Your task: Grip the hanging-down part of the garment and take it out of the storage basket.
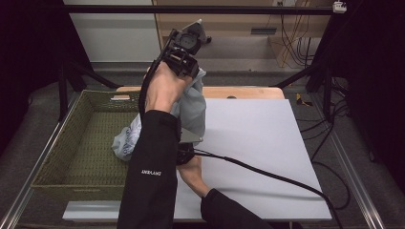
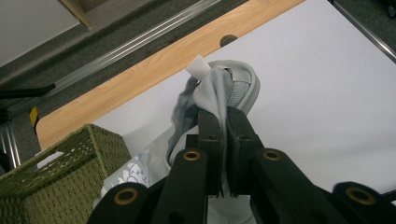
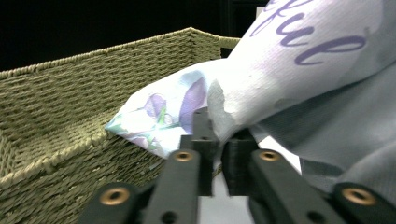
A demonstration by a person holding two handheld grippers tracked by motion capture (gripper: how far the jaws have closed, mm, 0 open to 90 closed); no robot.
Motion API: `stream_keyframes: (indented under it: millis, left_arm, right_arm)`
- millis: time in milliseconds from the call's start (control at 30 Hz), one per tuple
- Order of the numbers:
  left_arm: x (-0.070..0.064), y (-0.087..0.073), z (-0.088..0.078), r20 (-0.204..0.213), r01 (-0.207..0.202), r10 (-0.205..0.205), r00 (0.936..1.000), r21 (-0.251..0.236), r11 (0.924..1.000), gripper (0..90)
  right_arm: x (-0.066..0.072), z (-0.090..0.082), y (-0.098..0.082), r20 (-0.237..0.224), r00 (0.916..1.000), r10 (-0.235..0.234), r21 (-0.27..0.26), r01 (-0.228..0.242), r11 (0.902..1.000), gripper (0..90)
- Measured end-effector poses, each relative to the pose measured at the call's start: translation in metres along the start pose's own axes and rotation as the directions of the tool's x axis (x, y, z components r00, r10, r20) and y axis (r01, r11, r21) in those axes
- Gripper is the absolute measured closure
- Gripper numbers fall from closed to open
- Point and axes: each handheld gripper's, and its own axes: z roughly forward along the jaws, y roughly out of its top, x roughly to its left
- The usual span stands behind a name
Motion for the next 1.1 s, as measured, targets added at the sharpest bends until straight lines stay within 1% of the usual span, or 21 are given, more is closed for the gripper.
stream_keyframes:
  millis: [100,200,267,300,367,400,433,467,500,533,567,667,700,767,833,867,900,933,967,1000,1100]
  left_arm:
    - [0.001,0.0,-0.001,-0.007,-0.002,0.002,1.0,0.0,1.0,85.4]
    - [0.005,-0.002,-0.002,-0.014,-0.003,0.003,0.9999,0.0,1.0,85.4]
    - [0.006,-0.002,-0.002,-0.015,0.0,0.0,0.9999,-0.001,1.0,85.4]
    - [0.006,-0.003,-0.002,-0.013,0.012,-0.012,0.9998,-0.011,0.9999,85.4]
    - [0.006,-0.003,-0.002,-0.015,0.017,-0.017,0.9997,-0.016,0.9997,85.4]
    - [0.007,-0.003,-0.003,-0.016,0.005,-0.005,0.9999,-0.007,1.0,85.4]
    - [0.005,-0.003,-0.002,-0.014,0.021,-0.021,0.9997,-0.028,0.9994,85.4]
    - [0.005,-0.003,-0.002,-0.014,0.021,-0.021,0.9997,-0.028,0.9994,85.4]
    - [0.005,-0.003,-0.001,-0.011,0.022,-0.023,0.9997,-0.028,0.9994,85.4]
    - [0.005,-0.002,-0.002,-0.015,-0.003,0.003,0.9999,-0.006,1.0,85.4]
    - [0.005,-0.002,-0.002,-0.015,-0.003,0.003,0.9999,-0.006,1.0,85.4]
    - [0.004,-0.001,-0.002,-0.014,-0.005,0.005,0.9999,-0.003,1.0,85.4]
    - [0.003,-0.001,-0.002,-0.018,-0.006,0.006,0.9998,-0.002,1.0,85.4]
    - [0.003,-0.001,-0.003,-0.018,-0.005,0.005,0.9998,-0.002,1.0,85.4]
    - [0.004,-0.002,-0.003,-0.02,-0.003,0.003,0.9998,-0.004,1.0,85.4]
    - [0.004,-0.002,-0.003,-0.02,-0.003,0.003,0.9998,-0.004,1.0,85.4]
    - [0.004,-0.002,-0.003,-0.021,-0.003,0.003,0.9998,-0.004,1.0,85.4]
    - [0.004,-0.002,-0.003,-0.019,-0.002,0.002,0.9998,-0.004,1.0,85.4]
    - [0.004,-0.002,-0.003,-0.019,-0.002,0.002,0.9998,-0.004,1.0,85.4]
    - [0.004,-0.002,-0.004,-0.018,-0.003,0.003,0.9998,-0.005,1.0,85.4]
    - [0.004,-0.002,-0.005,-0.018,-0.004,0.004,0.9998,-0.005,1.0,85.4]
  right_arm:
    - [-0.001,-0.002,0.001,-0.012,0.9999,-0.007,0.006,0.007,1.0,88.5]
    - [-0.002,-0.006,0.001,-0.028,0.999,-0.035,0.005,0.036,0.9994,88.9]
    - [-0.002,-0.008,0.001,-0.026,0.9992,-0.031,0.006,0.031,0.9995,89.0]
    - [-0.004,-0.011,0.001,-0.026,0.999,-0.036,0.007,0.036,0.9993,89.1]
    - [-0.006,-0.013,0.001,-0.029,0.9986,-0.043,0.003,0.043,0.9991,89.1]
    - [-0.008,-0.018,0.001,-0.033,0.9987,-0.038,-0.004,0.038,0.9993,89.2]
    - [-0.009,-0.02,0.001,-0.032,0.9987,-0.04,-0.002,0.04,0.9992,89.2]
    - [-0.009,-0.02,0.001,-0.032,0.9987,-0.04,-0.002,0.04,0.9992,89.2]
    - [-0.012,-0.026,0.002,-0.039,0.9986,-0.035,-0.008,0.035,0.9994,89.3]
    - [-0.012,-0.029,0.002,-0.043,0.9983,-0.04,-0.009,0.04,0.9992,89.3]
    - [-0.012,-0.029,0.002,-0.043,0.9983,-0.04,-0.009,0.04,0.9992,89.3]
    - [-0.014,-0.041,0.002,-0.046,0.9971,-0.06,-0.011,0.059,0.9982,89.3]
    - [-0.016,-0.044,0.001,-0.046,0.9962,-0.074,-0.022,0.073,0.9971,89.3]
    - [-0.016,-0.048,0.001,-0.045,0.9962,-0.075,-0.015,0.074,0.9971,89.3]
    - [-0.02,-0.059,0.001,-0.045,0.9961,-0.076,-0.013,0.076,0.9971,89.3]
    - [-0.02,-0.059,0.001,-0.045,0.9961,-0.076,-0.013,0.076,0.9971,89.3]
    - [-0.022,-0.063,0.001,-0.046,0.9949,-0.089,-0.014,0.089,0.9959,89.3]
    - [-0.024,-0.07,0.003,-0.043,0.9955,-0.084,-0.011,0.084,0.9964,89.3]
    - [-0.026,-0.074,0.003,-0.039,0.9936,-0.106,-0.008,0.106,0.9943,89.3]
    - [-0.026,-0.074,0.003,-0.039,0.9936,-0.106,-0.008,0.106,0.9943,89.3]
    - [-0.029,-0.085,0.005,-0.033,0.9931,-0.112,-0.009,0.112,0.9937,89.3]
